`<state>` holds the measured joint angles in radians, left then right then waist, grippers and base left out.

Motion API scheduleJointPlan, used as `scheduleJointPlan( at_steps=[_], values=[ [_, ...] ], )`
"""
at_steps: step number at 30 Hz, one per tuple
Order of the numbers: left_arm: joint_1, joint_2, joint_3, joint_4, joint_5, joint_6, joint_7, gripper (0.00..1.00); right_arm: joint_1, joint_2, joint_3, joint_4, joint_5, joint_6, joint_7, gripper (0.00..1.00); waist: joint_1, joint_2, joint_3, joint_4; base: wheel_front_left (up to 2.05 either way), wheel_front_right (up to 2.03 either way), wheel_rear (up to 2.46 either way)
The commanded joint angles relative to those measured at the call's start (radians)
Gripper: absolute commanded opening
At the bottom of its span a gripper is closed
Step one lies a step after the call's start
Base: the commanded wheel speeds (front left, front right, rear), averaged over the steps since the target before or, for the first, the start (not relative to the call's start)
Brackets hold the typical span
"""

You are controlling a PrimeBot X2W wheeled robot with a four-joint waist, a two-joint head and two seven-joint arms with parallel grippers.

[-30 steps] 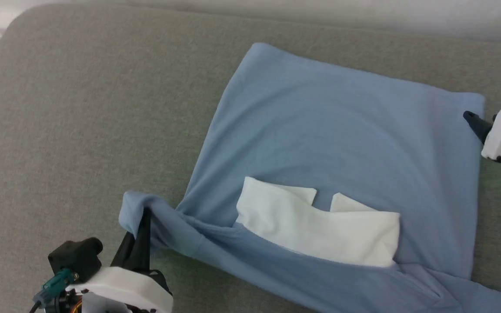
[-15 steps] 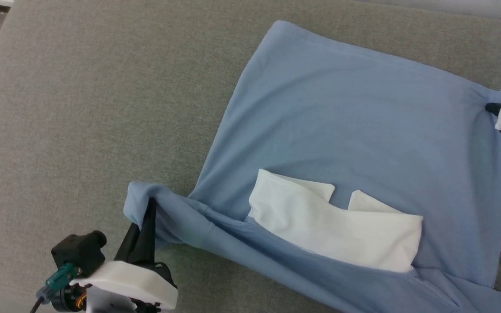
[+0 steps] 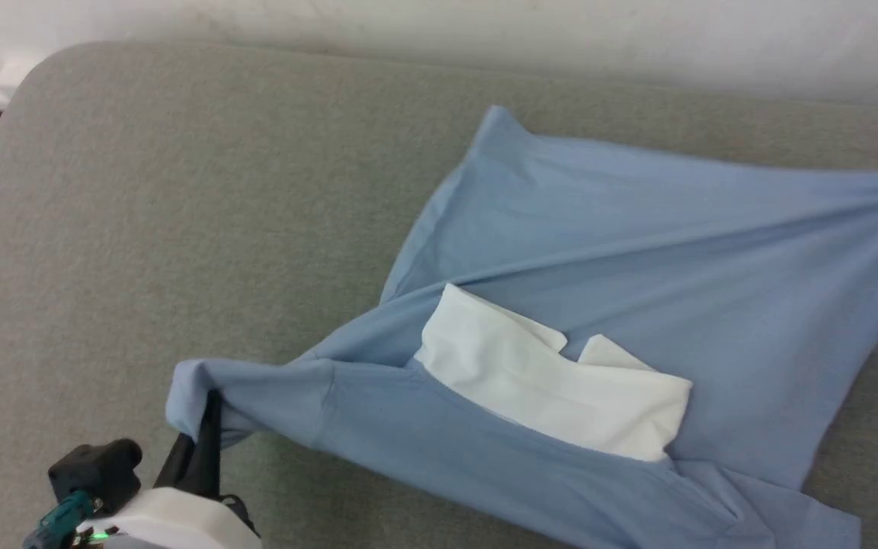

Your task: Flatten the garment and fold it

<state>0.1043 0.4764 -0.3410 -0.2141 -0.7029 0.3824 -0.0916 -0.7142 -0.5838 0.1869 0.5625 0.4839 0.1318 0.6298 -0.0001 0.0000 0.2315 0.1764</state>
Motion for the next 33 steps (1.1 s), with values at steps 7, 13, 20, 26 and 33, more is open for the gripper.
scheduleJointPlan(
  at_steps=[7, 13, 20, 26, 33],
  values=[
    [0.05, 0.04, 0.026, -0.018, -0.017, 0.024, 0.024, 0.0, 0.544, -0.056, -0.259, -0.361, 0.041, -0.001, 0.108, 0.0, 0.0001, 0.0, -0.109, -0.154, 0.0, 0.0, 0.0],
    [0.079, 0.05, 0.043, -0.002, -0.04, 0.03, 0.037, 0.0, 1.007, 0.231, -0.491, -0.645, -0.011, -0.001, 0.237, 0.0, 0.0001, 0.0, -0.122, -0.205, 0.0, 0.0, 0.0],
    [0.083, 0.056, 0.049, 0.022, -0.055, 0.025, 0.046, 0.0, 1.201, 0.472, -0.547, -0.749, -0.014, -0.001, 0.278, 1.0, 0.0001, 0.0, -0.118, -0.226, 0.0, 0.0, 0.0],
    [0.076, 0.058, 0.041, 0.038, -0.061, 0.017, 0.056, 0.0, 1.093, 0.493, -0.596, -0.799, -0.092, -0.001, -0.023, 1.0, 0.0001, 0.0, -0.119, -0.226, 0.0, 0.0, 0.0],
    [0.039, 0.049, 0.023, 0.035, -0.052, 0.007, 0.057, 0.0, 0.839, 0.438, -0.443, -0.651, -0.132, -0.001, -0.307, 1.0, 0.0001, 0.0, -0.084, -0.196, 0.0, 0.0, 0.0]
  ],
)
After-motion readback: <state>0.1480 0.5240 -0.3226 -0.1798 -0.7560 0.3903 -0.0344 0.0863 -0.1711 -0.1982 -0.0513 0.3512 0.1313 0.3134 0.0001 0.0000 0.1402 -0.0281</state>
